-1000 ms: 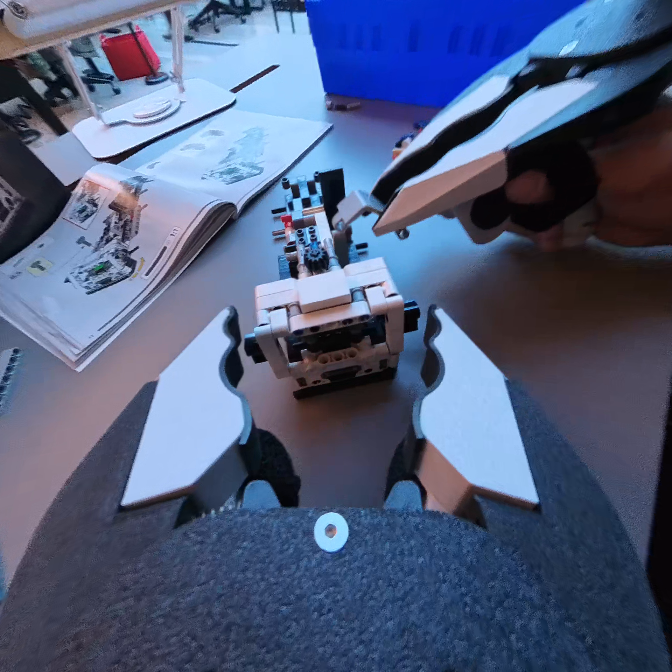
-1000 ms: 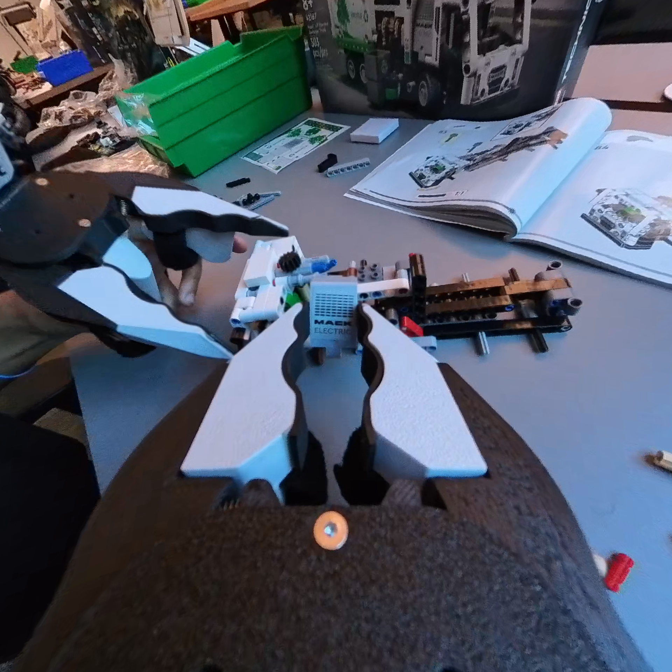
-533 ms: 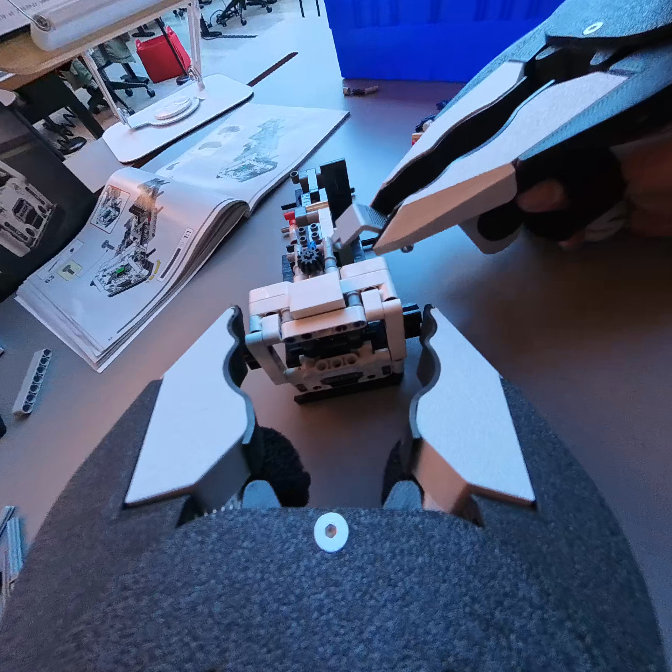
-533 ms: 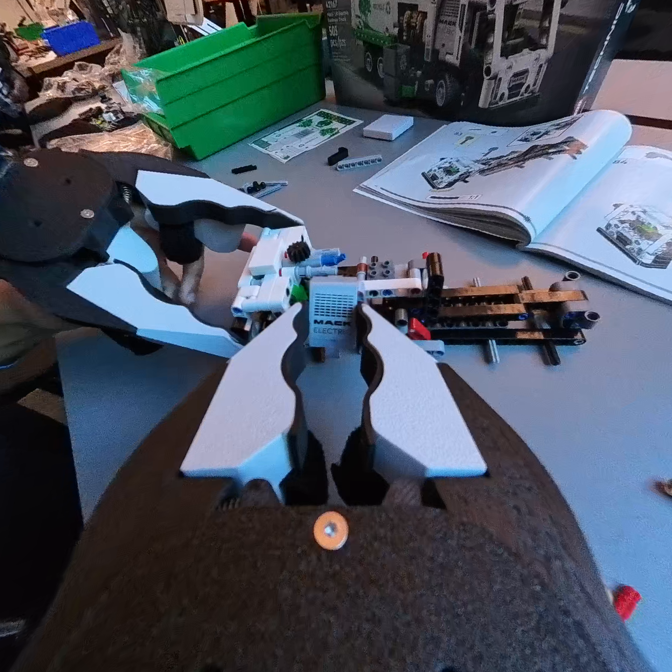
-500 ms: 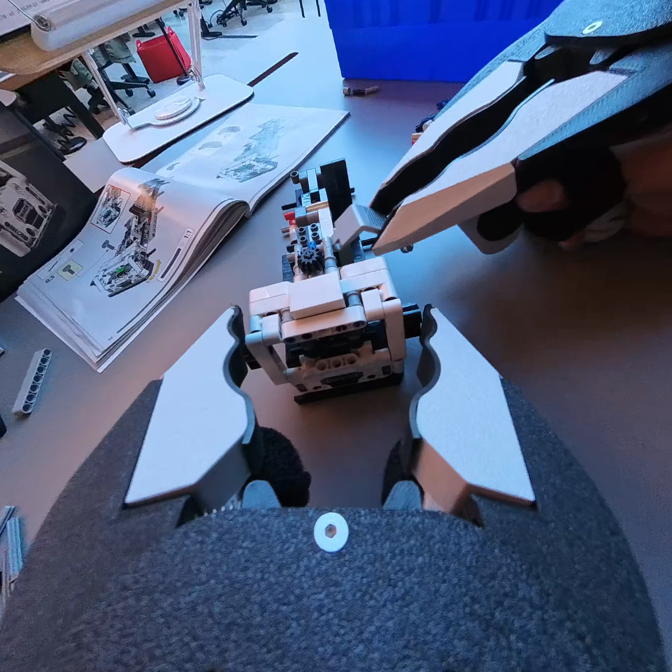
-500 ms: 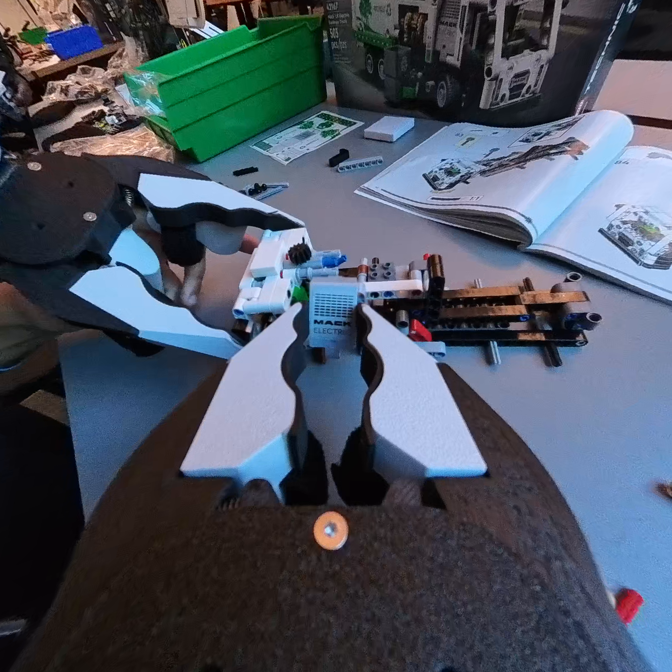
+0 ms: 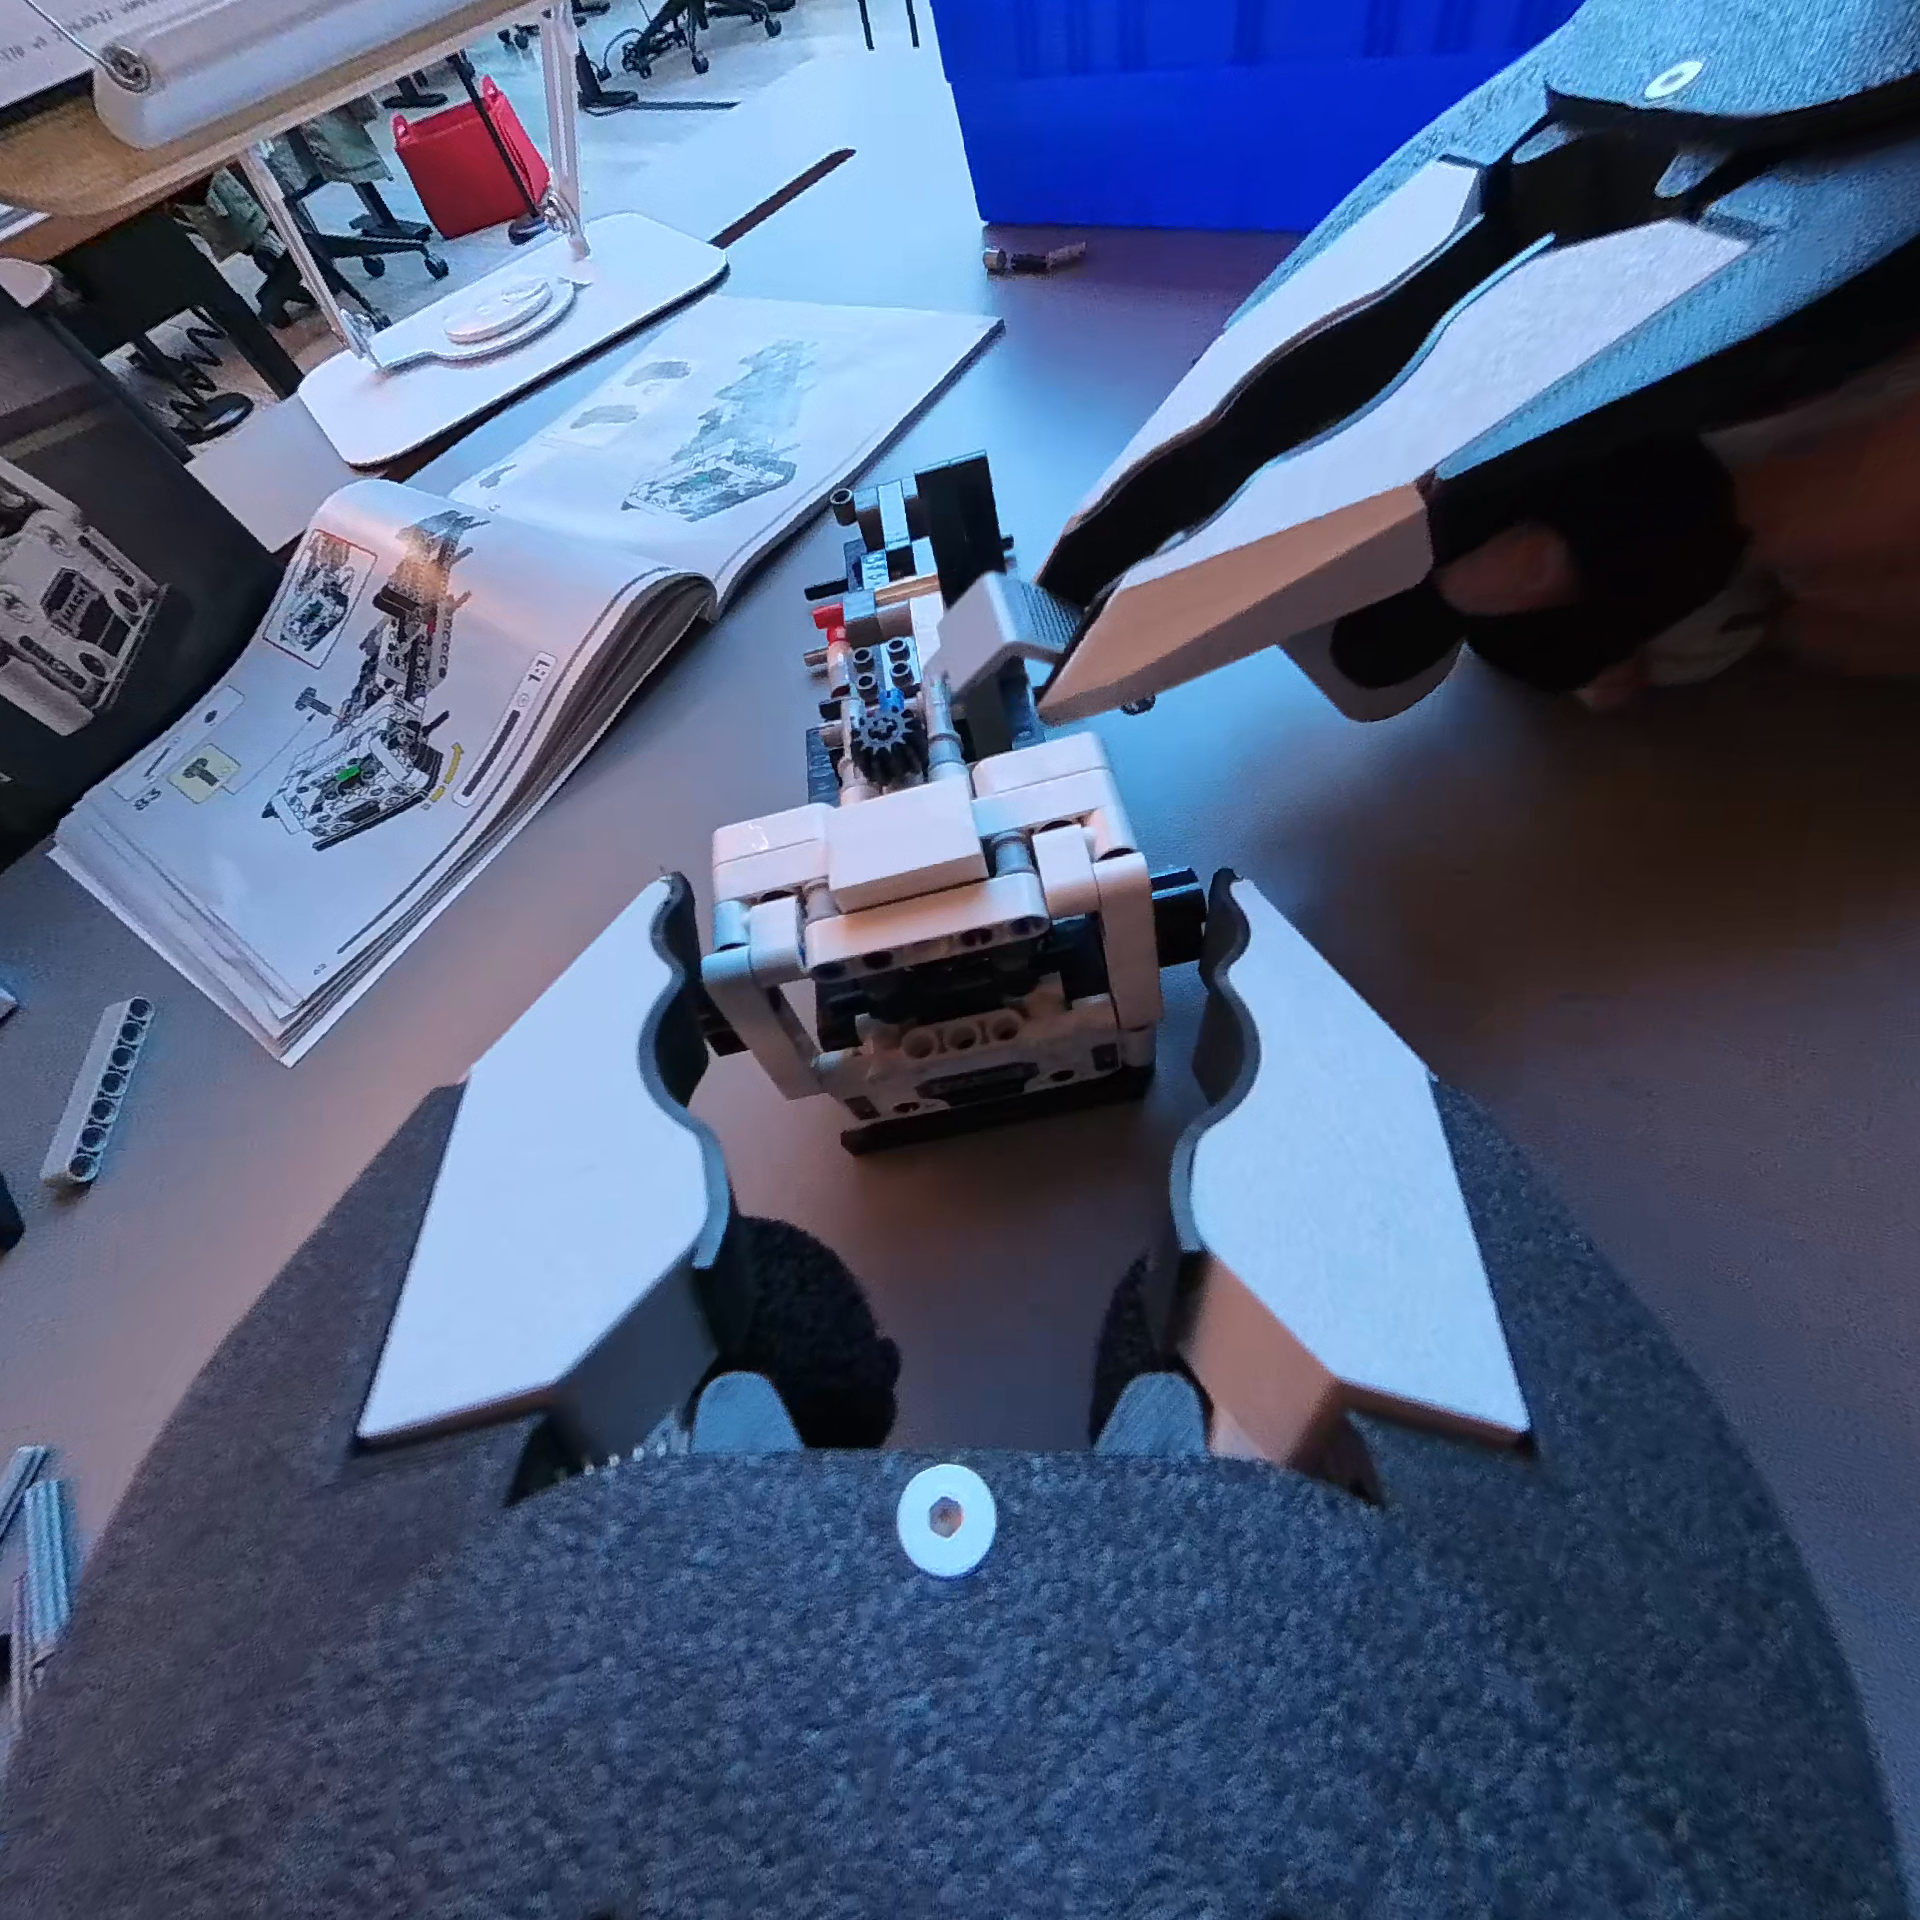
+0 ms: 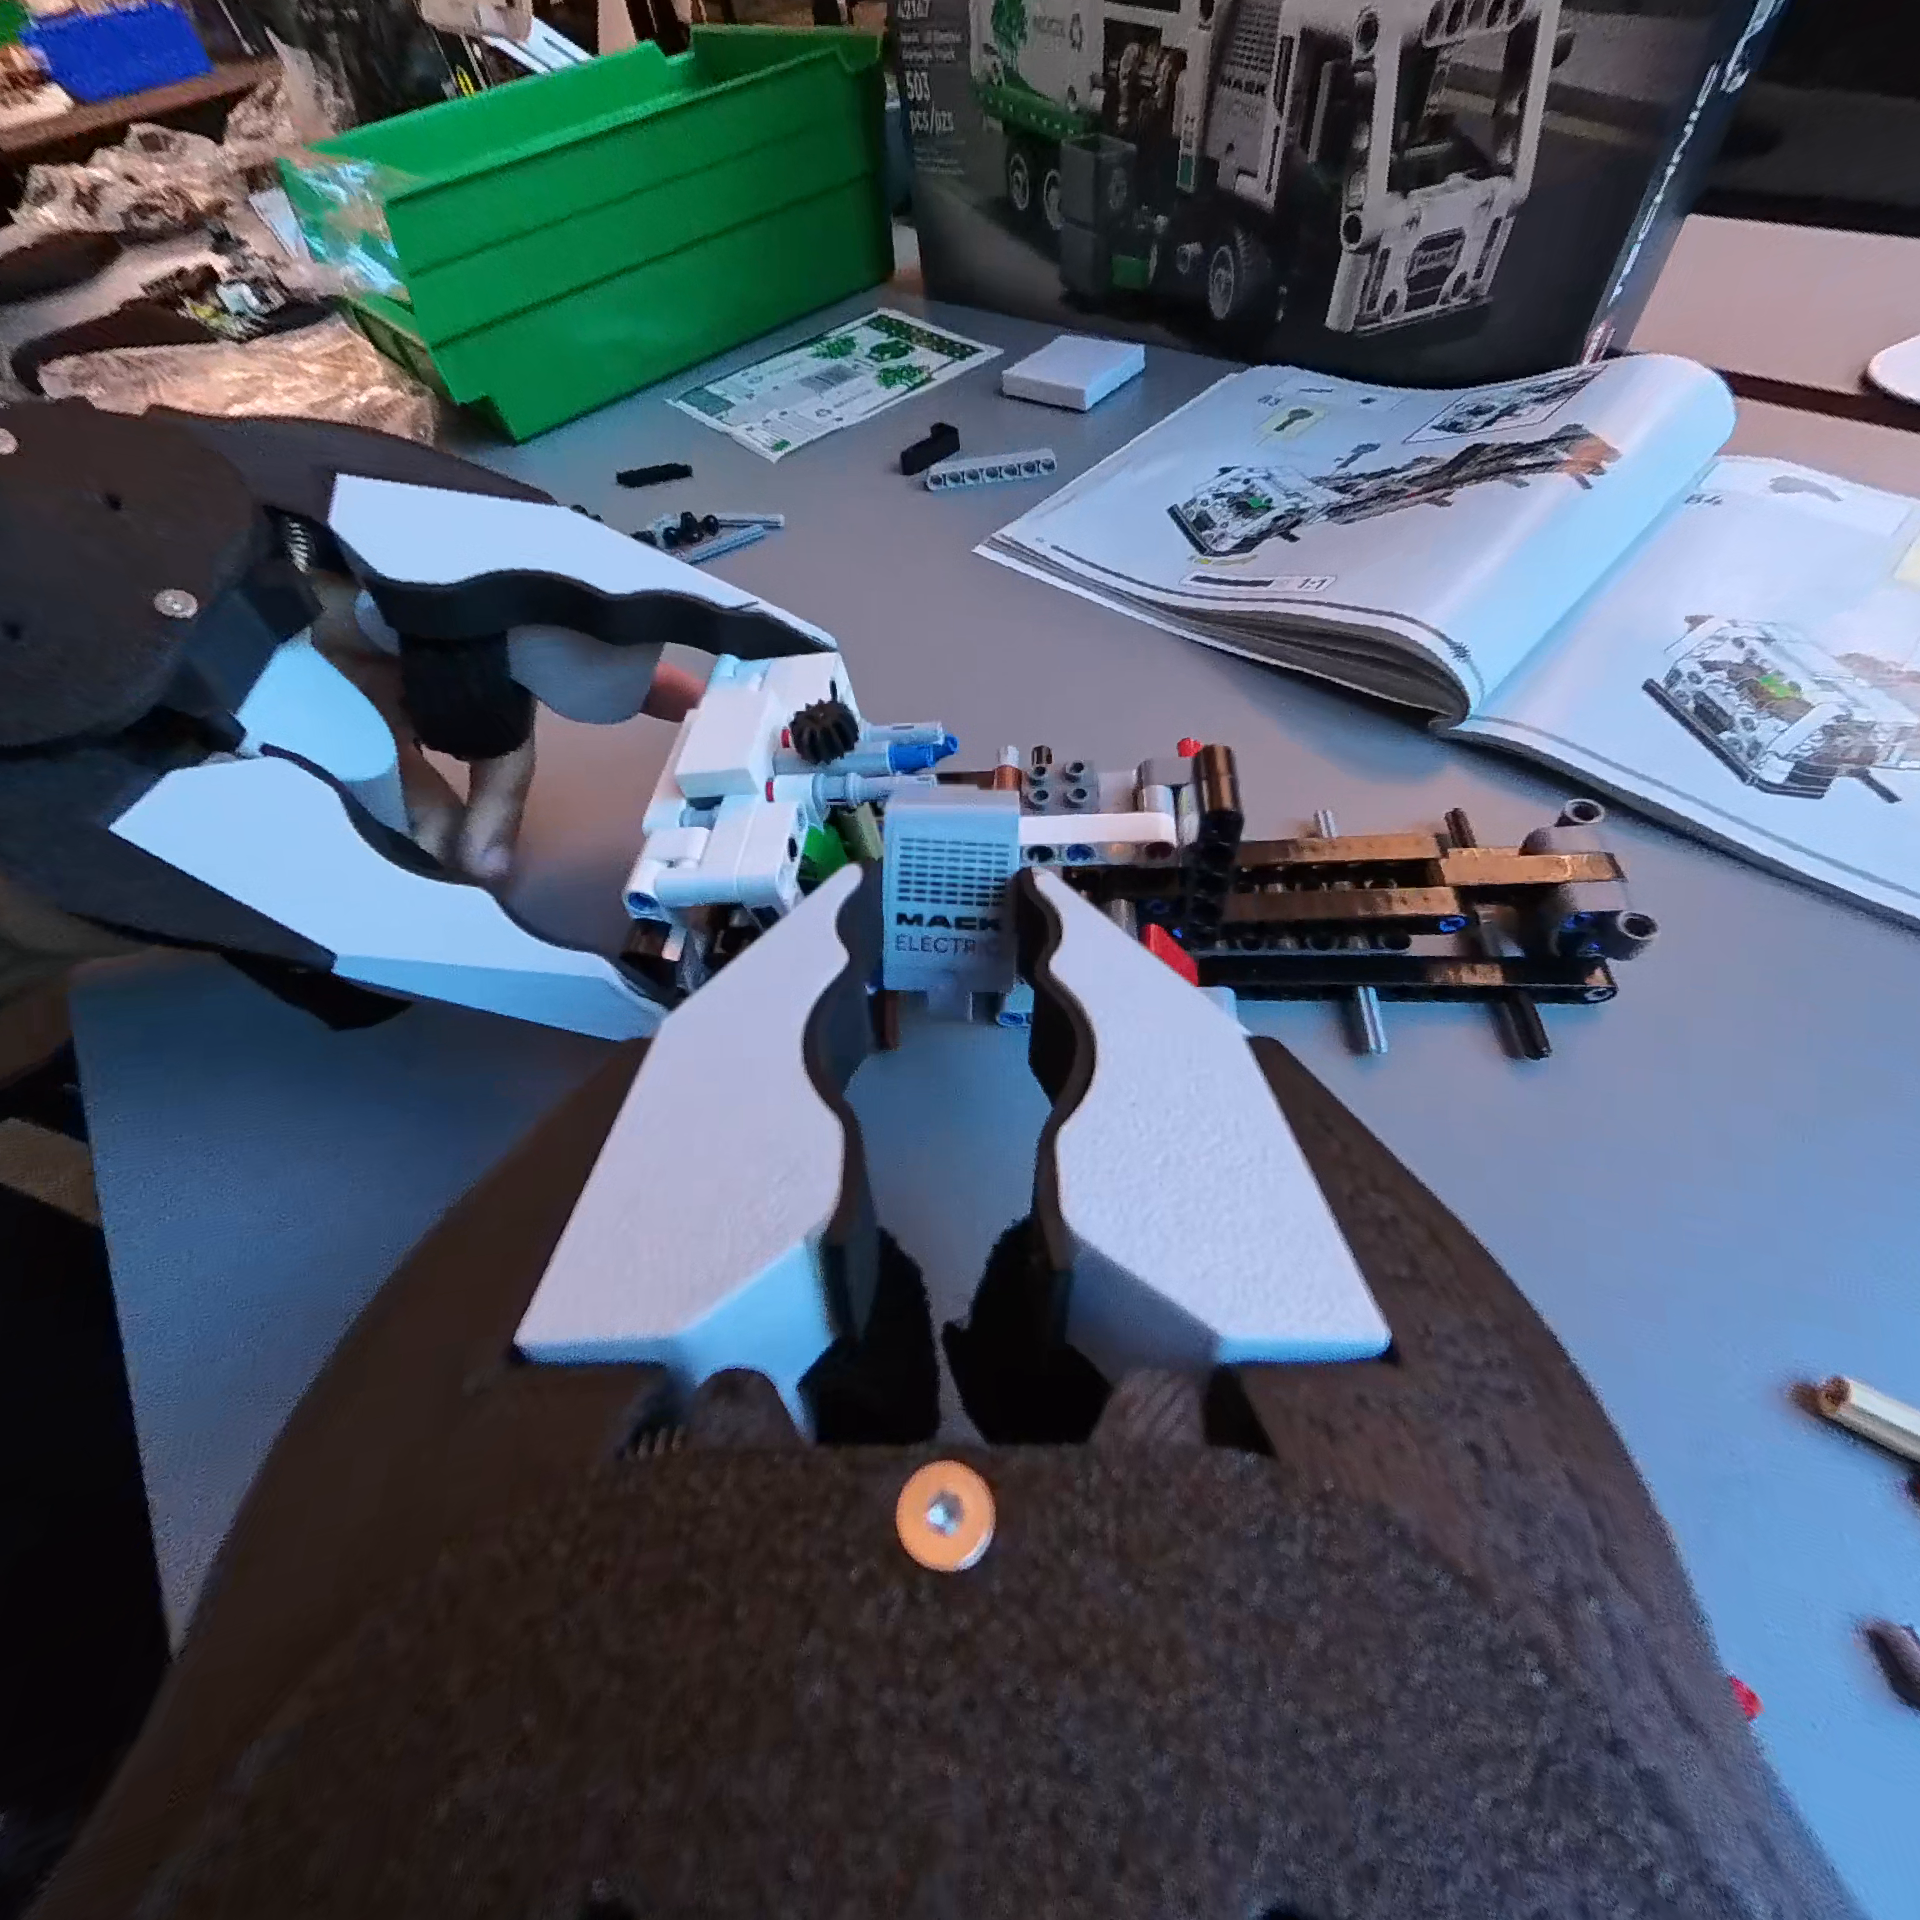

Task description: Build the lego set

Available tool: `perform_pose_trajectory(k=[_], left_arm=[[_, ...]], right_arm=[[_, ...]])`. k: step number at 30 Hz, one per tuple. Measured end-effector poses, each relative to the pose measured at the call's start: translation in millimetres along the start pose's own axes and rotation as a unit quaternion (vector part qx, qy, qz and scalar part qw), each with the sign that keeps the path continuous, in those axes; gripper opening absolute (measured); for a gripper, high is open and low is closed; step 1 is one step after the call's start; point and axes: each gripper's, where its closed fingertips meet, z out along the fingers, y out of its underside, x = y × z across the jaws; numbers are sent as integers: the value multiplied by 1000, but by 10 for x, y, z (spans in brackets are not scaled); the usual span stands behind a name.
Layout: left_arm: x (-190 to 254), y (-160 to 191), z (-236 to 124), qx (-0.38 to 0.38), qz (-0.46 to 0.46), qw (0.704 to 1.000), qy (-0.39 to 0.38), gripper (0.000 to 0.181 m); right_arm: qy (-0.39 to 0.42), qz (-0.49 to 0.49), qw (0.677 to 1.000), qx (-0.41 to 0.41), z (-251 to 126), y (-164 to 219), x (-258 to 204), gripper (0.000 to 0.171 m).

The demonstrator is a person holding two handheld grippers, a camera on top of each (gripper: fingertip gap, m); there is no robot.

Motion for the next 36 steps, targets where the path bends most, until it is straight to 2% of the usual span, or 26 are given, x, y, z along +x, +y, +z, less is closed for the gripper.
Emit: perform_pose_trajectory(k=[17,22,24,31,34,36], left_arm=[[-14,0,2,1,-6,1000,0,95],[-15,-1,3,1,-7,1000,1,95],[-16,-2,2,2,-9,1000,3,95],[-23,-9,-4,5,-22,1000,11,95],[-21,-8,-6,5,-19,1000,11,95],[-17,-6,-3,4,-15,1000,9,95]], right_arm=[[-3,10,1000,4,25,-16,-17,24],[-56,101,993,7,26,-5,-34,24],[-64,109,992,11,16,-14,-35,24],[-46,79,996,10,24,-17,-34,24],[5,-12,1000,1,26,-4,-21,24],[11,-31,999,4,19,-17,-19,24]])
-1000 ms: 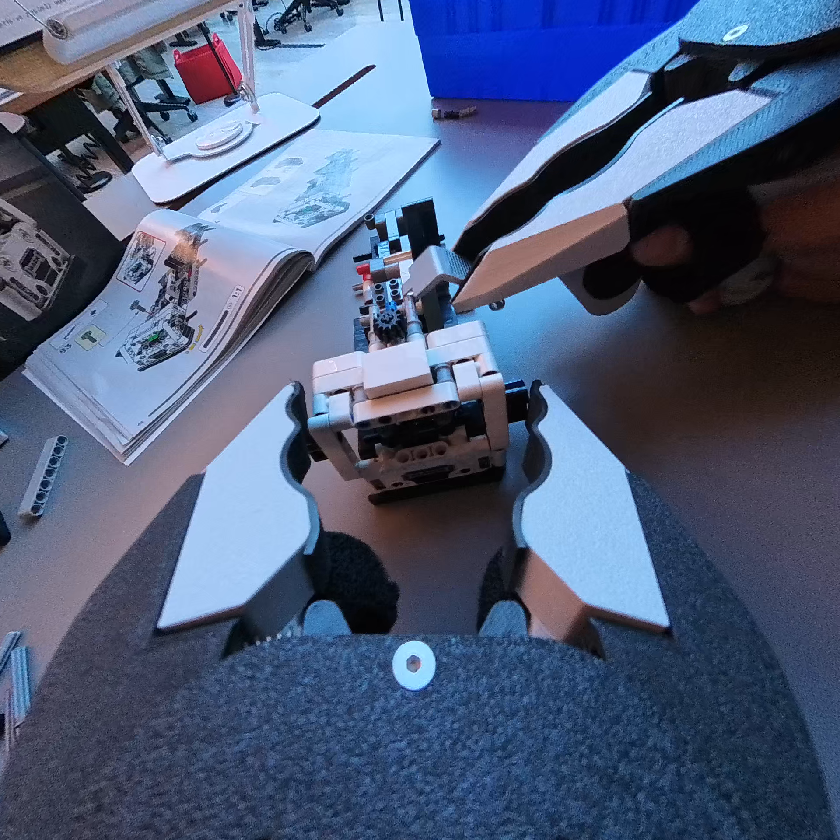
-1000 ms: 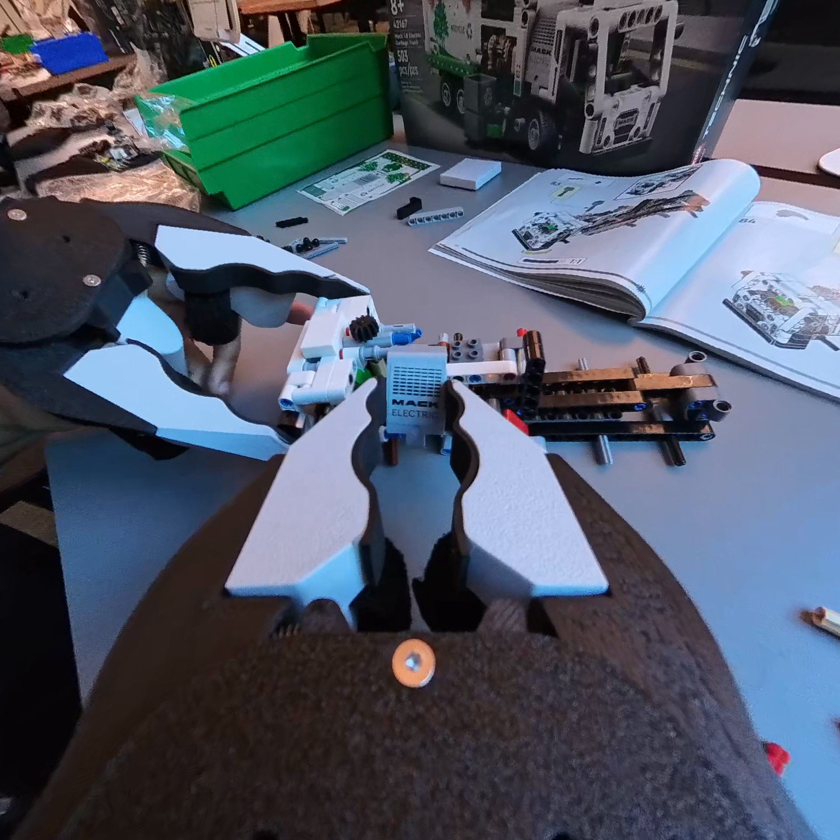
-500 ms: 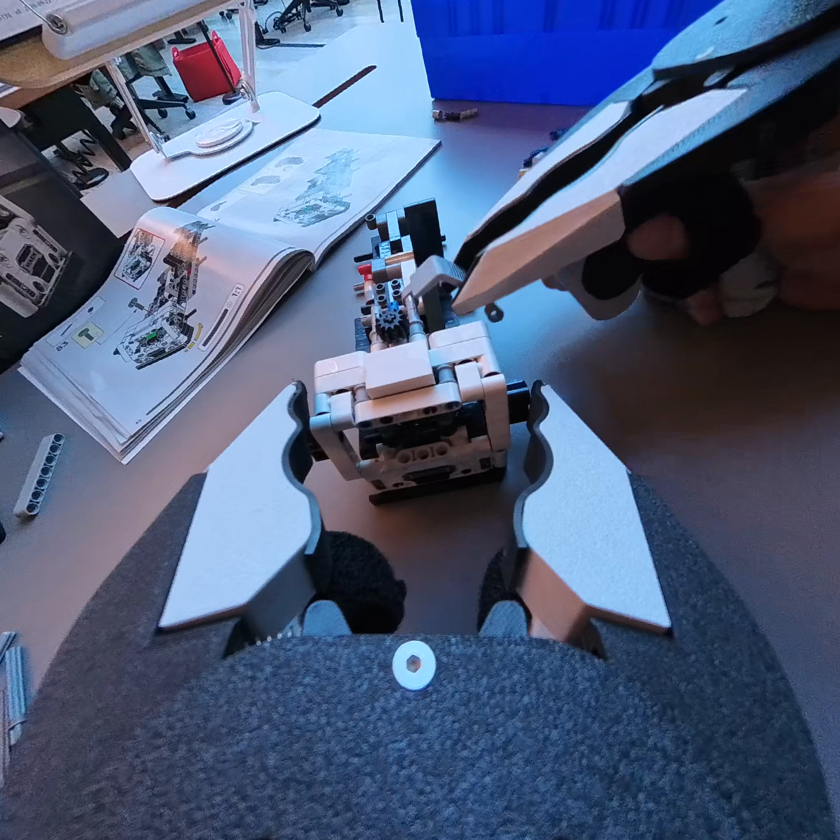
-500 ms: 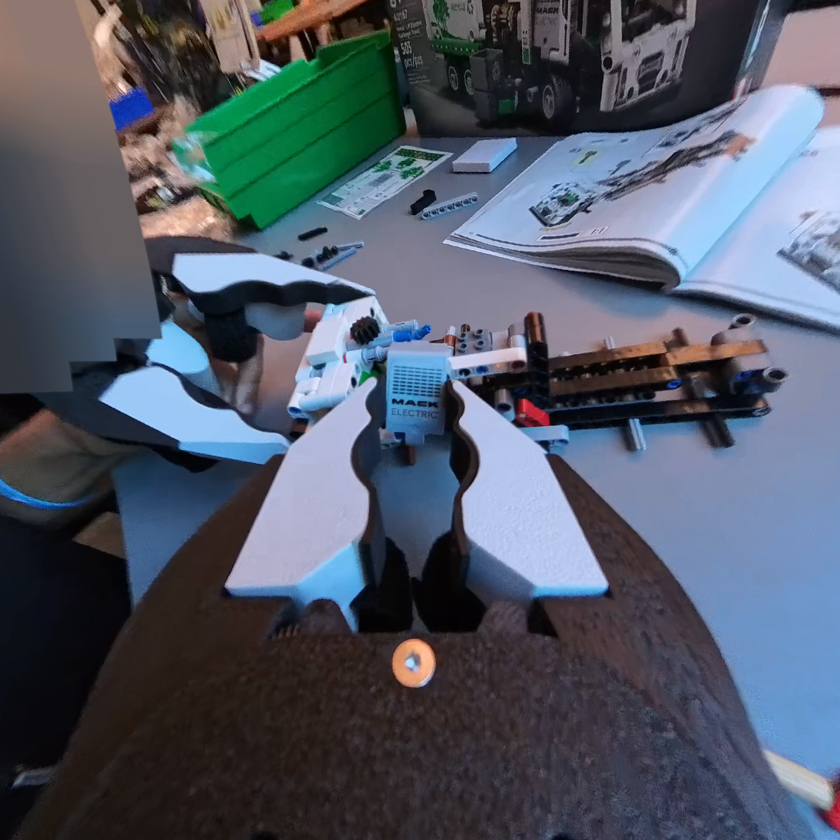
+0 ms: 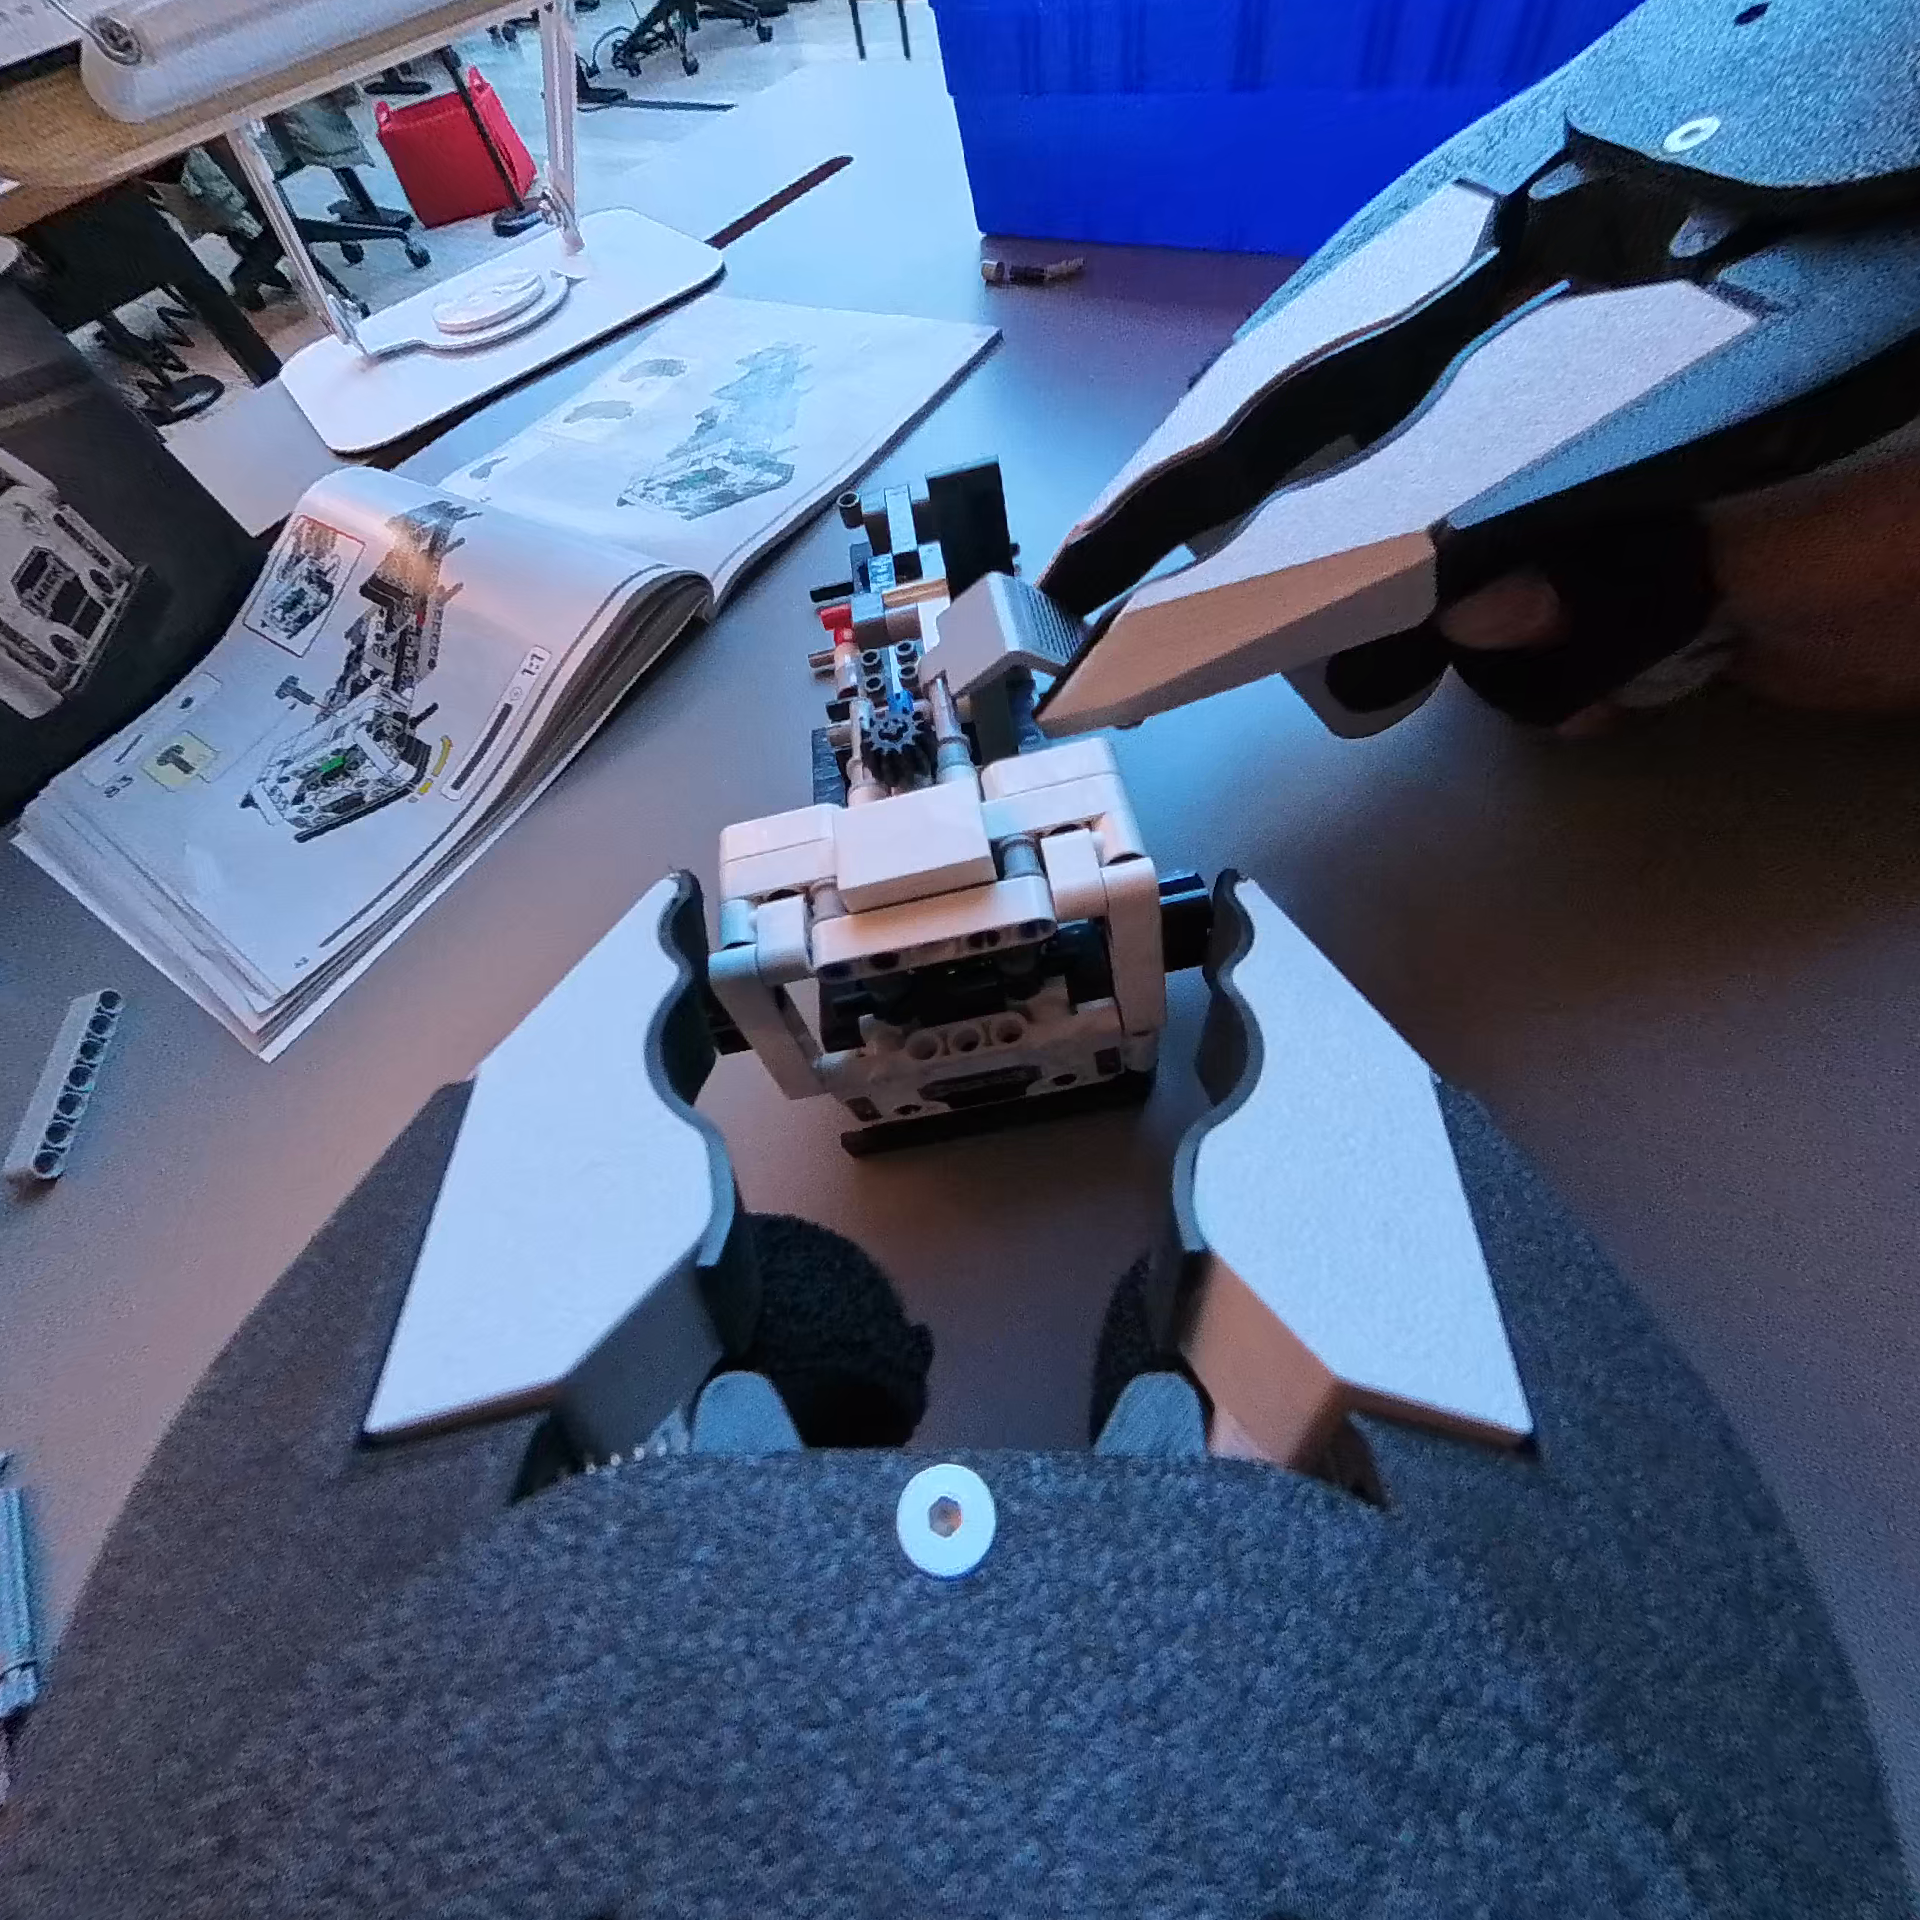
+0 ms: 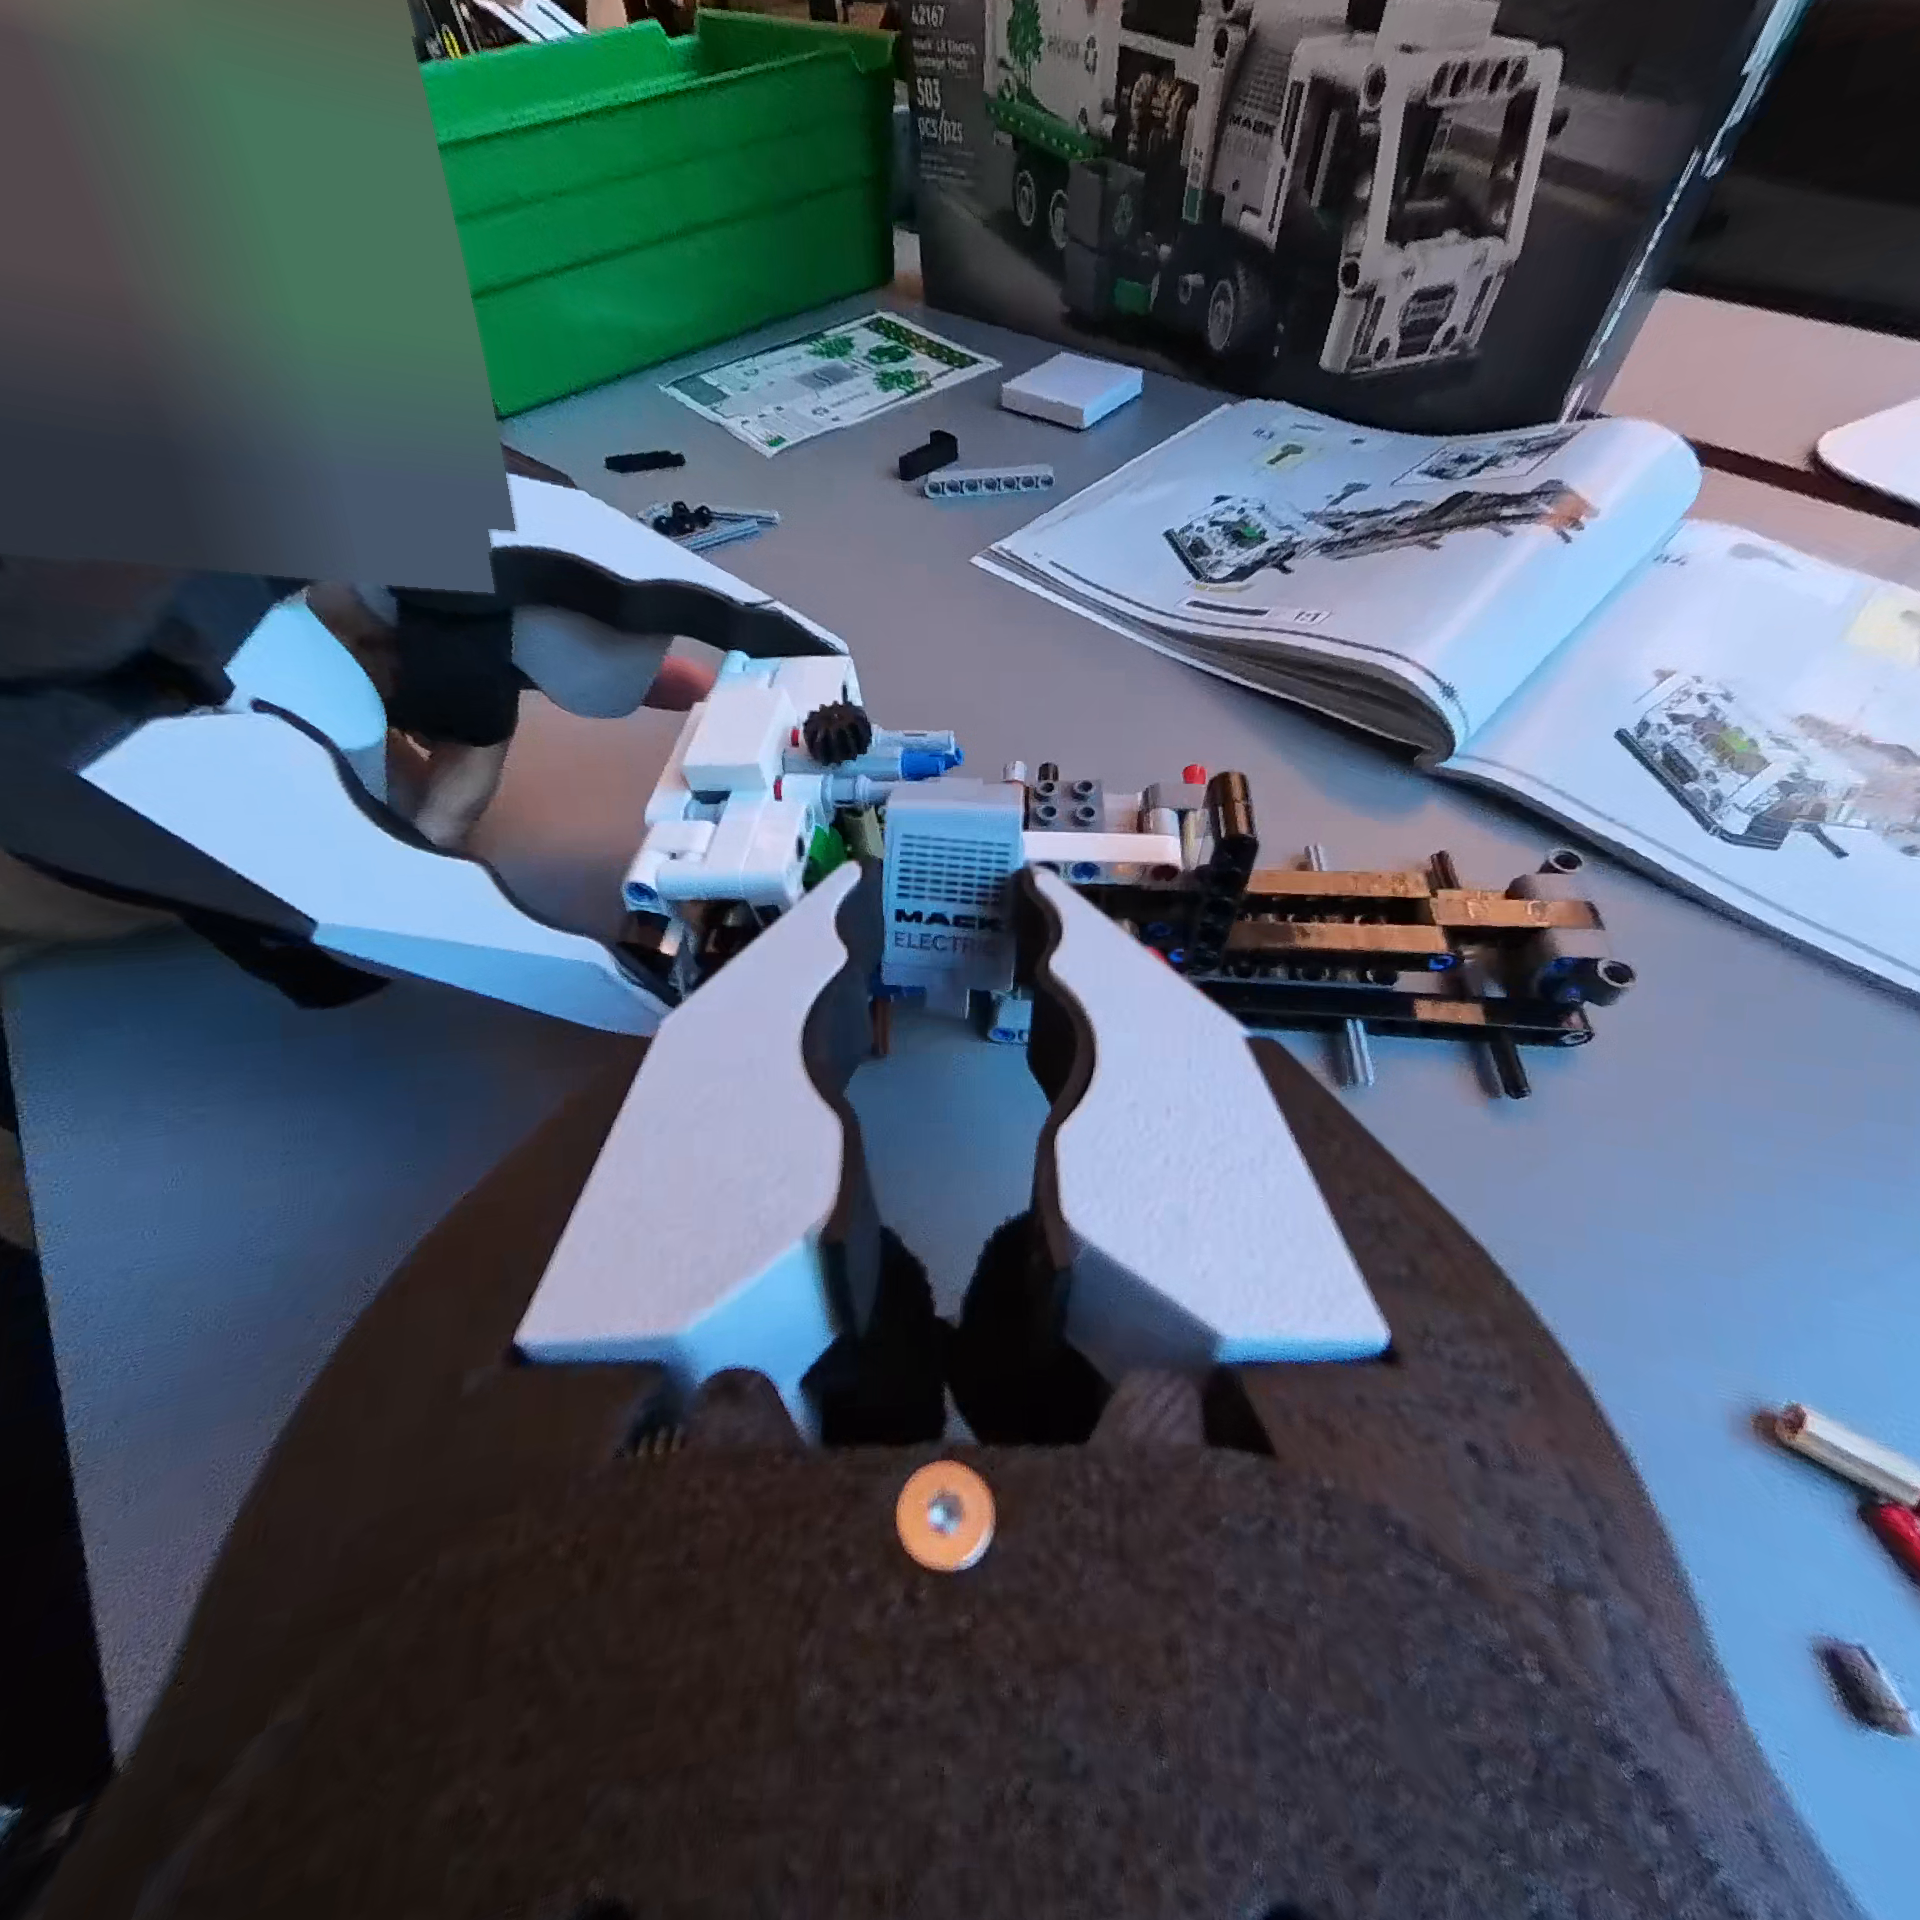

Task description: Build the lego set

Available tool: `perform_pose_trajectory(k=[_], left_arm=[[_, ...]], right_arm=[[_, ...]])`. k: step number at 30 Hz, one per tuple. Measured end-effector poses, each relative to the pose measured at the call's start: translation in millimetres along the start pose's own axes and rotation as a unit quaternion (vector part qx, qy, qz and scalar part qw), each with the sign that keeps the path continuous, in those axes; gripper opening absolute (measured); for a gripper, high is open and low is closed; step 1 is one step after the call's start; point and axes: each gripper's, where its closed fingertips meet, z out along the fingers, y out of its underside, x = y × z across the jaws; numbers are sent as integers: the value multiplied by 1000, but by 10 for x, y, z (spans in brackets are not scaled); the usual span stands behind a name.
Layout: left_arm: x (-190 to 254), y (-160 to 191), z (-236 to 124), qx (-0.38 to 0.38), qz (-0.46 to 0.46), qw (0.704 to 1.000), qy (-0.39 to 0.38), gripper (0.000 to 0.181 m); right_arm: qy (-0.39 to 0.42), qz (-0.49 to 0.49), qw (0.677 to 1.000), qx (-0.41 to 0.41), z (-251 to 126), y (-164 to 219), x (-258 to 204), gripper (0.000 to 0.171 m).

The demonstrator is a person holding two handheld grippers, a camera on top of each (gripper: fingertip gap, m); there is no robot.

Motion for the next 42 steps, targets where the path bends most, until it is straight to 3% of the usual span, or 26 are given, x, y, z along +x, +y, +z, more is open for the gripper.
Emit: perform_pose_trajectory(k=[6,12,21,24,28,34,39,42], left_arm=[[3,1,2,-1,2,1000,1,95],[4,1,3,-1,5,1000,-2,94],[5,1,4,-1,7,1000,-4,94],[3,0,3,-1,6,1000,-4,94],[4,-2,0,0,2,1000,0,94],[7,-1,0,0,2,1000,2,94],[7,0,2,0,5,1000,-1,94],[2,-3,1,1,0,1000,1,94]], right_arm=[[-31,6,999,-4,-11,18,-4,24],[-69,131,989,-2,-18,5,-22,24],[-125,243,962,0,-21,3,-39,24],[-105,209,972,2,-13,7,-40,24],[-44,89,995,9,-20,-4,-27,24],[-16,-16,1000,-1,-25,13,-16,24],[-69,90,994,1,-26,13,-46,23],[-69,90,994,-8,-6,33,-48,24]])
